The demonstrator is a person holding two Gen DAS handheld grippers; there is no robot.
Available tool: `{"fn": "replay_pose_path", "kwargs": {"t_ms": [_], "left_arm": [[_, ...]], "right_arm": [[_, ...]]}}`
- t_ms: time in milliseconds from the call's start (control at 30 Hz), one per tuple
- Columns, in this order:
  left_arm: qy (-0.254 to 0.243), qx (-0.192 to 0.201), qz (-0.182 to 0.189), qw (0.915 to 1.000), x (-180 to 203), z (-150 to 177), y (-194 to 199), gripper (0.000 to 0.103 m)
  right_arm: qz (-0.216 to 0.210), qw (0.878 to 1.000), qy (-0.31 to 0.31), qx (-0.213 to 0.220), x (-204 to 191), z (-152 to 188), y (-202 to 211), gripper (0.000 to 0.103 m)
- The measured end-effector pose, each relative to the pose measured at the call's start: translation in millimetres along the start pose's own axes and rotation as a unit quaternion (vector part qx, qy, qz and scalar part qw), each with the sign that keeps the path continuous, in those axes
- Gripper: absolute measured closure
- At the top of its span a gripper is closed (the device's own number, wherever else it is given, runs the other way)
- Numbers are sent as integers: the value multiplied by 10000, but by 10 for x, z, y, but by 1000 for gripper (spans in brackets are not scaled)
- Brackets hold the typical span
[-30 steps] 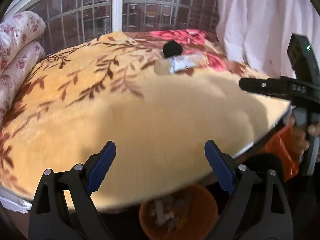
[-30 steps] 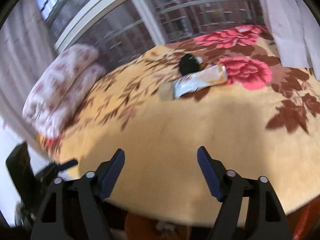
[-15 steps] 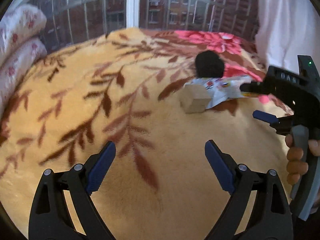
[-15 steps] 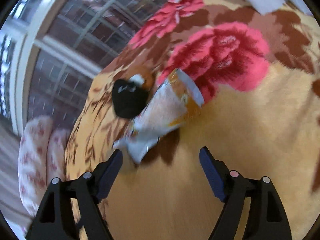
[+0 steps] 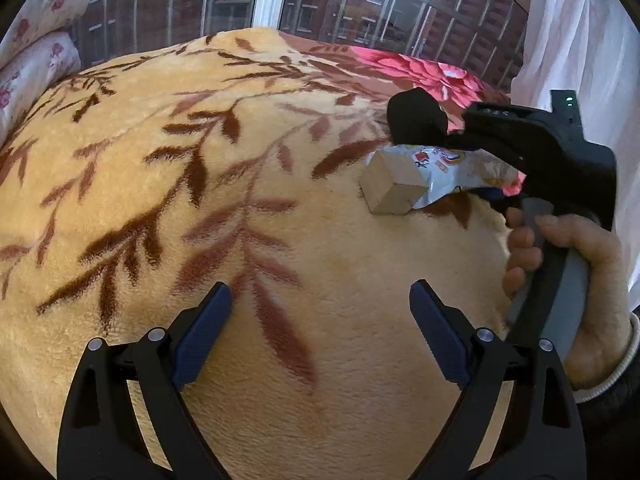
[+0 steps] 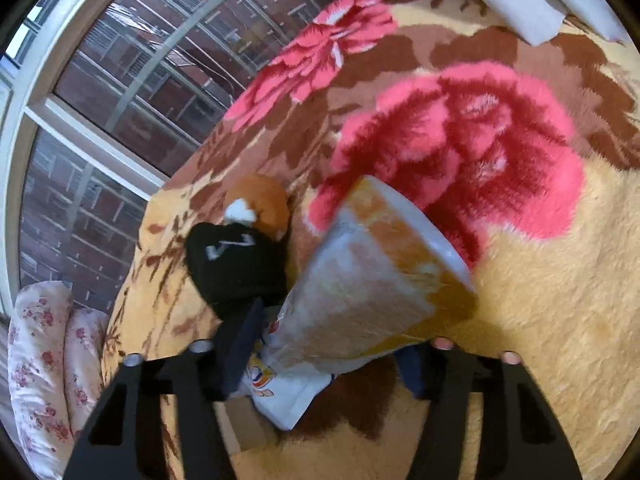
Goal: Collect trash
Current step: 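Grasp the orange snack bag with the right gripper, then grasp the beige sponge block with the left gripper while the right holds the bag, then carry the snack bag and sponge block to the orange bucket and release both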
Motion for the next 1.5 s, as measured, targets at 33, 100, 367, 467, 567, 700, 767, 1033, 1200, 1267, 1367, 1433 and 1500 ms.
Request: {"fn": "replay_pose_path", "kwargs": {"t_ms": [33, 100, 367, 467, 567, 700, 767, 1033, 1200, 1267, 1367, 1433, 1500], "left_arm": [[-11, -2, -3, 10000, 3, 8, 6, 15], [-14, -14, -9, 10000, 0, 10, 5, 15], [-497, -226, -363, 9978, 124, 10, -71, 15], [-869, -267, -477, 9947, 235, 7, -95, 15], [-1069, -245, -423, 9931, 367, -43, -126, 15], [-1002, -245, -298, 9942, 551, -171, -263, 15], [-917, -265, -237, 9952, 625, -209, -334, 15], [-683, -545, -214, 9959, 688, -158, -632, 69], [-412, -369, 85, 9984, 639, -187, -529, 69], [-440, -266, 81, 9986, 643, -202, -443, 69], [-660, -119, -2, 9977, 673, -187, -217, 69], [-802, -48, -81, 9967, 677, -129, 10, 69], [-845, -12, -124, 9963, 651, -72, 211, 69]], "right_arm": [[-129, 9999, -28, 14, 6, -7, 62, 57], [-355, 9993, -7, 95, 28, -21, 244, 62], [-915, 9940, 364, 468, 264, -222, 1021, 66], [-928, 9916, 532, 726, 448, -307, 1296, 66], [-978, 9898, 602, 848, 641, -367, 1533, 66], [-1029, 9880, 644, 960, 818, -370, 1781, 66], [-1049, 9870, 661, 1026, 874, -353, 1881, 66], [-1163, 9835, 925, 1033, 950, -190, 2065, 66], [-1275, 9807, 1109, 984, 911, -38, 2114, 66], [-1349, 9810, 1077, 886, 902, 23, 2137, 66], [-1465, 9785, 1189, 836, 841, 91, 2246, 66], [-1574, 9746, 1377, 797, 768, 142, 2342, 66], [-1676, 9695, 1610, 778, 690, 209, 2454, 66]]}}
Point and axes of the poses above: each gripper's, at about its wrist camera, not at the fingertips, and y roughly against the way its jaws point, x to its right, z to its underside, the point moved 5 cm from there along -y, roughly the way its jaws point, and after that the axes turned 14 degrees about x, right-handed, at the moved point
